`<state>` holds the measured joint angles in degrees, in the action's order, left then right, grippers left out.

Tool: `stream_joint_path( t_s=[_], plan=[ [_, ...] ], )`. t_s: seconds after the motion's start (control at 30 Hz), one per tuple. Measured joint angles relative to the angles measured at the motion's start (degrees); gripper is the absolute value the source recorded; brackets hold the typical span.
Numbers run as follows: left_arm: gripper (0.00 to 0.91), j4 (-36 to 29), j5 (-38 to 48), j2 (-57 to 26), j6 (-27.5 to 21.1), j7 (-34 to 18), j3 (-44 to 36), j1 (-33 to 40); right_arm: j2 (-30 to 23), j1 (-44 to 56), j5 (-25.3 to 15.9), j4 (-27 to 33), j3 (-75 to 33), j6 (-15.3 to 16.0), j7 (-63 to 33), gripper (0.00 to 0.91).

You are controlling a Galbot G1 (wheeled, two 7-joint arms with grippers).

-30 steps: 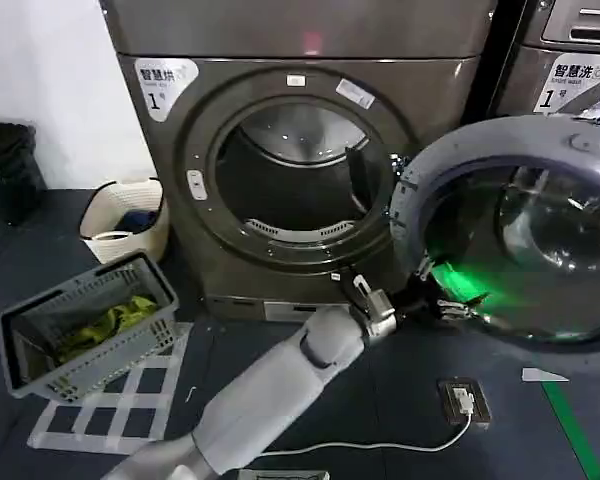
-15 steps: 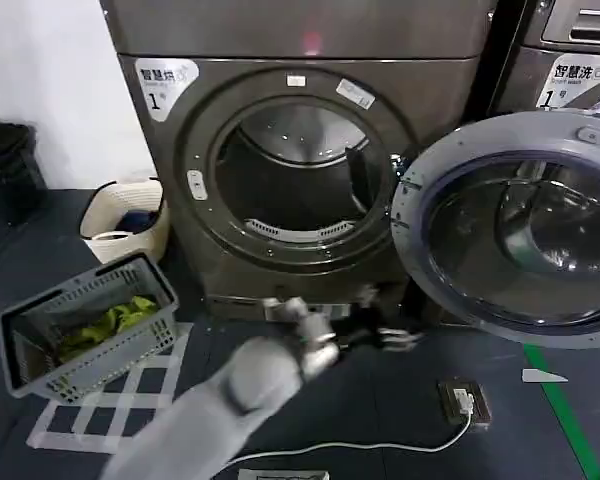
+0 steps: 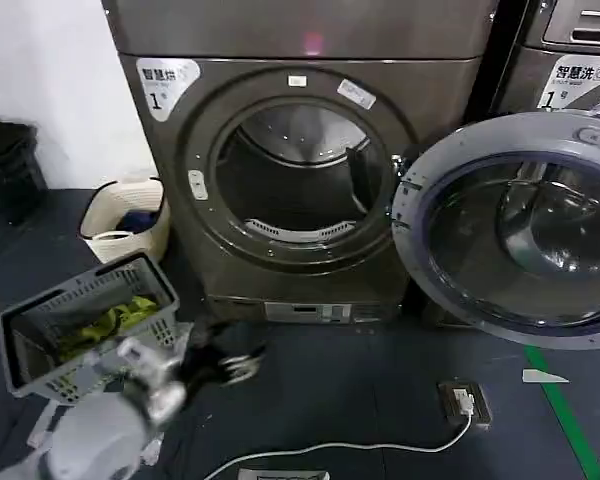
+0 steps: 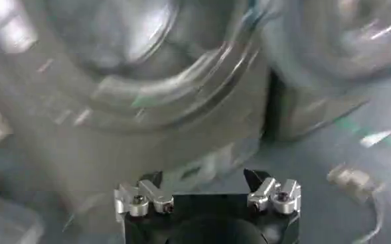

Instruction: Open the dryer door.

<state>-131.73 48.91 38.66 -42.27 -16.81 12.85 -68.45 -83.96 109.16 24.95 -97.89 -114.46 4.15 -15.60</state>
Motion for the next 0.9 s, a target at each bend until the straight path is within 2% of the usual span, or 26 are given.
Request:
stream_joint_path(
  t_s=[0.1, 0.2, 0.4, 0.63, 0.9],
  plan=[
    [0.907, -0.1, 9.6, -2.6, 0.0, -8.7, 4.6, -2.9, 0.5, -0.5, 0.2, 0.0, 1.6, -0.8, 0.9, 0.907],
    [0.907, 1.0, 17.6, -4.6, 0.0, -14.6, 7.4, -4.0, 0.8, -0.4, 0.2, 0.6, 2.8, -2.2, 1.8, 0.907],
    [0.907, 4.3, 31.7, -6.0, 0.0, -26.3, 7.9, 0.0, 0.2, -0.3, 0.1, -0.1, 4.6, -3.0, 2.3, 0.907],
    [0.907, 10.7, 42.0, -9.8, 0.1, -27.8, 3.4, 14.7, -0.6, -0.4, -0.2, -0.6, 6.1, -3.2, 2.6, 0.907],
    [0.907, 26.7, 41.4, -14.9, 0.1, -28.0, -9.6, 31.9, -1.2, -0.8, -1.4, -0.1, 7.4, -4.4, 2.8, 0.907]
  ],
)
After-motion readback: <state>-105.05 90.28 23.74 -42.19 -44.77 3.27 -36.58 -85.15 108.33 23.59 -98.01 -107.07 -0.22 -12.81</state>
